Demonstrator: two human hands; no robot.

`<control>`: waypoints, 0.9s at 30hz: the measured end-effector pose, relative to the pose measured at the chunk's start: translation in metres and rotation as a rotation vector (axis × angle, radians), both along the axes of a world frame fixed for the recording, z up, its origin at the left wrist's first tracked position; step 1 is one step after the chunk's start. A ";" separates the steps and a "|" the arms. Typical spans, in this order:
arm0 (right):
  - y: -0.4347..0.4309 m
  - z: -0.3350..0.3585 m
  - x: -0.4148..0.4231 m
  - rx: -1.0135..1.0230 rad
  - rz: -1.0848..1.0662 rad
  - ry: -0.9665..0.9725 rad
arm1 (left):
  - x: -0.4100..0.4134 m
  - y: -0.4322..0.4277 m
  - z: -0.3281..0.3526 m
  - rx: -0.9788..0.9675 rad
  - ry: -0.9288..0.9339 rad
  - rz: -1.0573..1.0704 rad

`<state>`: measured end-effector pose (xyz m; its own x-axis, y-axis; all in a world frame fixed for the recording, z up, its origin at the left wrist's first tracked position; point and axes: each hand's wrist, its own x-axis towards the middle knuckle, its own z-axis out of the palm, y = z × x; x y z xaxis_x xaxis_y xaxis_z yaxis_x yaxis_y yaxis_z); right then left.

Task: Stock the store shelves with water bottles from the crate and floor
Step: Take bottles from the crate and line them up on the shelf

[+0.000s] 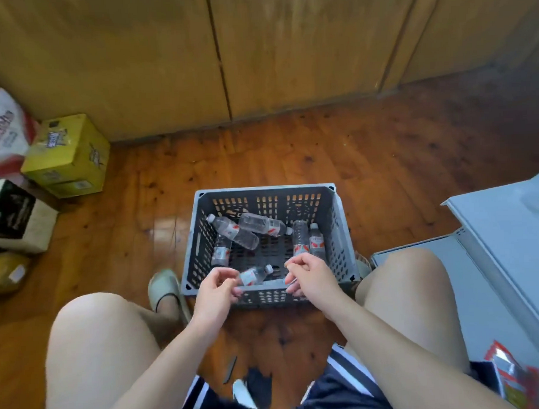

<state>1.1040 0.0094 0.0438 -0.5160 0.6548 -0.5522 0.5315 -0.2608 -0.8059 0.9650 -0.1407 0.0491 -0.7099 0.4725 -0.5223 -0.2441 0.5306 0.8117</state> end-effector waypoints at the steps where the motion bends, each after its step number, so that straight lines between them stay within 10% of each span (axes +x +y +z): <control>1: 0.004 -0.006 -0.011 -0.010 0.030 -0.024 | -0.009 -0.004 -0.007 -0.027 0.001 -0.006; 15: 0.073 -0.211 -0.130 -0.210 0.123 -0.496 | -0.131 0.082 -0.181 -0.374 -0.093 -0.293; 27: 0.098 -0.338 -0.173 -0.162 0.546 -0.682 | -0.146 0.093 -0.336 -0.799 0.247 -1.141</control>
